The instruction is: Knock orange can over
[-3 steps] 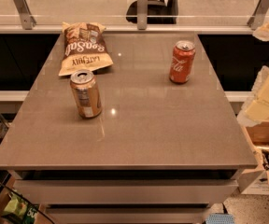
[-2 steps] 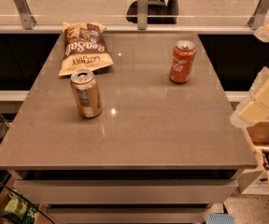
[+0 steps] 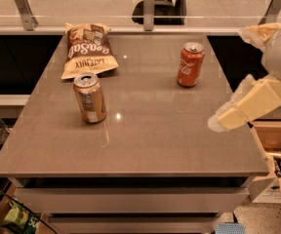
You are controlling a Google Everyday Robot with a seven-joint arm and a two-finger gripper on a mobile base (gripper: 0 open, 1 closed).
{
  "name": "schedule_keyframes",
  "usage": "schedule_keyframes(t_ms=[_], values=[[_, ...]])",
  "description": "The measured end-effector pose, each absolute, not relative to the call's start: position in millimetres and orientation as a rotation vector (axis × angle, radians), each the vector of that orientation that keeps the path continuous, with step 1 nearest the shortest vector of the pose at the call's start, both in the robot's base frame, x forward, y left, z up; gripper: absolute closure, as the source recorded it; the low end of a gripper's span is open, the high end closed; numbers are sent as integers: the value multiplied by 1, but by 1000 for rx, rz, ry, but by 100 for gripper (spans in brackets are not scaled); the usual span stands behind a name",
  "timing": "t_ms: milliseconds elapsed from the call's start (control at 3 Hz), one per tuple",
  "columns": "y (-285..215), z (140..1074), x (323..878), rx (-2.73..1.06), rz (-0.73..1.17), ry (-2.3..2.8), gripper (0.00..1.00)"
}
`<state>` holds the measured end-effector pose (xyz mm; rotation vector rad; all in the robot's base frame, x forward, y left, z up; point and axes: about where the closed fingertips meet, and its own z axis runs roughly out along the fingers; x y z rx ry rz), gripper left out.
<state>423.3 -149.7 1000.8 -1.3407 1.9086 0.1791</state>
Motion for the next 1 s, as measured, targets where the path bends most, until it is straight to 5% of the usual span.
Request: schedule_keyframes(t_ms=[1000], values=[[-122, 997, 439, -1306, 271, 1756, 0]])
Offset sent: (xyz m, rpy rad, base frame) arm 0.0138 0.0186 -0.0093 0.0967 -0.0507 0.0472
